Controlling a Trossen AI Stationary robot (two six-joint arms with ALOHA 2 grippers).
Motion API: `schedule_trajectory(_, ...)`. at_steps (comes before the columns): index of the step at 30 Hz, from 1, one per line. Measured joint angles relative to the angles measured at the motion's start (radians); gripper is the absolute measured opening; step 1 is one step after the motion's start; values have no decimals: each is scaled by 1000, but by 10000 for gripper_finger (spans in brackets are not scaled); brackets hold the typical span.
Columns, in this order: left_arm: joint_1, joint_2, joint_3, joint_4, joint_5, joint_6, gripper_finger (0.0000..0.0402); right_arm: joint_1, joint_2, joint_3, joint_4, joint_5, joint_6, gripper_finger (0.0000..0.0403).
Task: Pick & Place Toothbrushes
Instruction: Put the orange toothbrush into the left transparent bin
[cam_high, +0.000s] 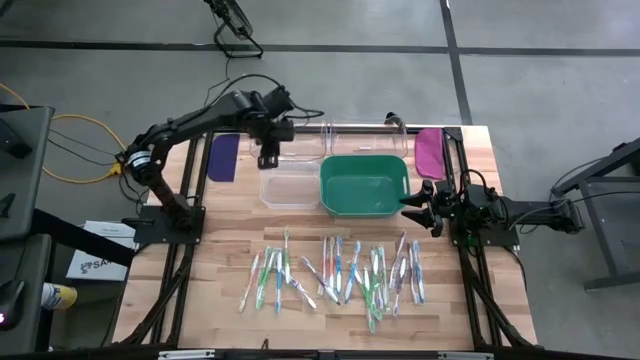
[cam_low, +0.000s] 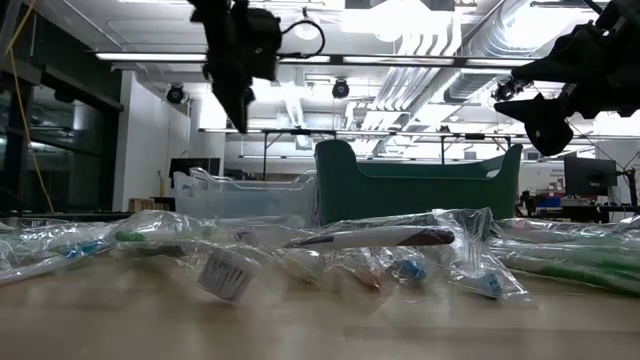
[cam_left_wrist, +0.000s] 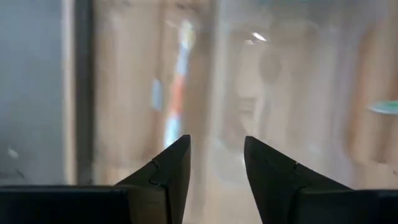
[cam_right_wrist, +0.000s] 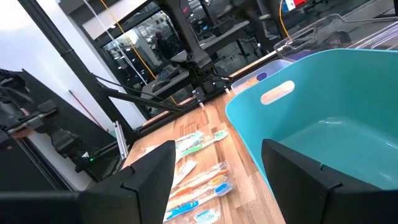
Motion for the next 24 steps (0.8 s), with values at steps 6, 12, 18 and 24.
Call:
schedule_trajectory(6,-145,-74,0,-81,-121,-205,145,0,0,0,0,0,0,233)
schedule_trajectory(12,-319,-113,1,-131,-255,-405,145,0,0,0,0,0,0,233)
schedule_trajectory(18,-483,-114,-73,-171,-328,-642,145,0,0,0,0,0,0,233)
schedule_trajectory(24,-629,-113,-228,-120,-313,-891,145,0,0,0,0,0,0,233)
